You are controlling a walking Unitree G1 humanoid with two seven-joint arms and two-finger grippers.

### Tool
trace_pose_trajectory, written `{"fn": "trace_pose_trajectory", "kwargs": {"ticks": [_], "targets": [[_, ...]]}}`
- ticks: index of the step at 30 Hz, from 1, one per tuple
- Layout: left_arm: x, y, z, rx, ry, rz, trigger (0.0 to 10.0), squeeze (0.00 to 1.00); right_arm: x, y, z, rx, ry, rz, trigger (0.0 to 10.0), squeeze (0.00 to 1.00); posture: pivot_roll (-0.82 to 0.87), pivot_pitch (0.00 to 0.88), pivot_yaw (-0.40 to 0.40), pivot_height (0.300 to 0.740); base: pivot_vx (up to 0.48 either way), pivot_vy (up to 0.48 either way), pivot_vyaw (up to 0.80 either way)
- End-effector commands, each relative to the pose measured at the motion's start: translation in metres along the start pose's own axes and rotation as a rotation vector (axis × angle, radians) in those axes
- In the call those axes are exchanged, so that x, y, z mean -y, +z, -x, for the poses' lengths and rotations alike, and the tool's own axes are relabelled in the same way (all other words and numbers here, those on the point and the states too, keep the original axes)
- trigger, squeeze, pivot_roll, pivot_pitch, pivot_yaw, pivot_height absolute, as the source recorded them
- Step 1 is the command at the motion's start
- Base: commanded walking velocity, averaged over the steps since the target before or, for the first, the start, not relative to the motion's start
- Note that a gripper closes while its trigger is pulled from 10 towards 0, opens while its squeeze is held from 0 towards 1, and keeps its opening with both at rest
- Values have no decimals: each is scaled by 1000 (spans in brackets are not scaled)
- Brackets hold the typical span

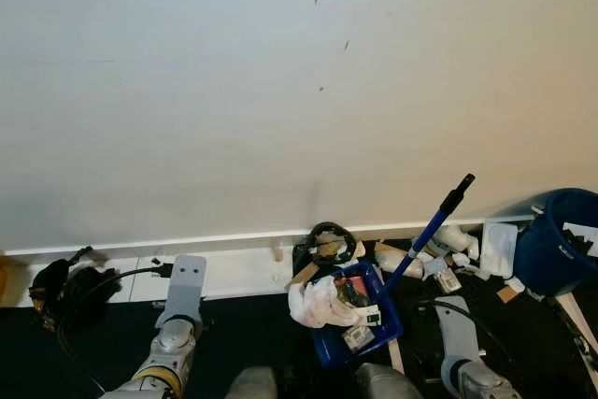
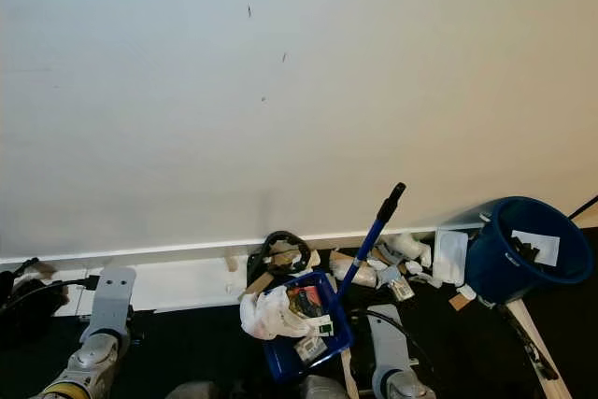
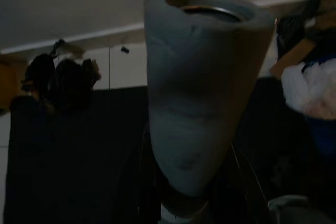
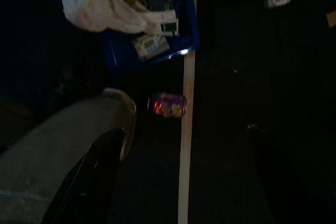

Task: Sweep floor

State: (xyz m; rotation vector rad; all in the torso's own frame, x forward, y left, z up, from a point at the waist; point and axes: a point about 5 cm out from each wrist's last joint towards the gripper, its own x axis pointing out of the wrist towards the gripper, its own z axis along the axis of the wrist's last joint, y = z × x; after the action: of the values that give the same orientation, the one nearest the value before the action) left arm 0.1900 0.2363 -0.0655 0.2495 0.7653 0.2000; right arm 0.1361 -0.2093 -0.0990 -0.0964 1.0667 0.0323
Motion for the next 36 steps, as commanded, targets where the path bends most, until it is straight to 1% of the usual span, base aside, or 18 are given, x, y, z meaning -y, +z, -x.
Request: {"fn": "trace_pose_trajectory", "kwargs": {"ticks": [1,6,7,10,12,17,20,21,22,23,25,27,29,30,32,33,35,36], "targets": [[-6,4,0,41,3,5,10000,0,5,-4,2,-11,-8,12,10000,0,81,0,-35,740,0,0,0],[-9,21,-1,168,12,21,10000,0,13,-3,3,-4,-7,16,10000,0,77,0,-36,740,0,0,0],[-9,21,-1,168,12,21,10000,0,13,-3,3,-4,-7,16,10000,0,77,0,-36,740,0,0,0],[-1,32,-1,233,9,8,10000,0,3,2,0,8,9,24,10000,0,79,0,-37,740,0,0,0],[2,35,-1,256,9,12,10000,0,-7,2,-1,9,22,32,10000,0,79,0,-37,740,0,0,0],[2,38,0,285,11,26,10000,0,-15,0,-1,10,34,34,10000,0,77,0,-35,740,0,0,0],[2,39,0,295,11,29,10000,0,-15,-2,-1,11,36,34,10000,0,77,0,-34,740,0,0,0],[2,40,0,295,12,24,10000,0,-8,-4,0,11,32,33,10000,0,80,0,-33,740,0,0,0],[2,40,0,295,12,24,10000,0,-8,-4,0,11,32,33,10000,0,80,0,-33,740,0,0,0],[1,39,0,284,16,11,10000,0,-1,-5,2,11,27,33,10000,0,80,0,-33,740,0,0,0],[-1,37,-1,266,29,-5,10000,0,3,-5,2,11,23,33,10000,0,83,0,-32,740,0,0,0],[-6,28,-3,169,46,-9,10000,0,10,-4,3,10,16,33,10000,0,90,0,-31,740,0,0,0],[-12,19,-3,113,60,-43,10000,0,12,-3,3,8,11,32,10000,0,94,0,-30,740,0,0,0],[-13,18,-3,108,63,-53,10000,0,13,-3,3,7,11,32,10000,0,94,0,-30,740,0,0,0],[-16,5,-2,23,68,-121,10000,0,11,-1,2,2,11,32,10000,0,103,0,-31,740,0,0,0],[-16,5,-2,23,68,-121,10000,0,11,-1,2,2,11,32,10000,0,103,0,-31,740,0,0,0],[-22,-13,2,-71,75,-215,10000,0,4,1,0,-6,18,33,10000,0,121,0,-38,740,0,0,0],[-22,-13,2,-71,75,-215,10000,0,4,1,0,-6,18,33,10000,0,121,0,-38,740,0,0,0]]}}
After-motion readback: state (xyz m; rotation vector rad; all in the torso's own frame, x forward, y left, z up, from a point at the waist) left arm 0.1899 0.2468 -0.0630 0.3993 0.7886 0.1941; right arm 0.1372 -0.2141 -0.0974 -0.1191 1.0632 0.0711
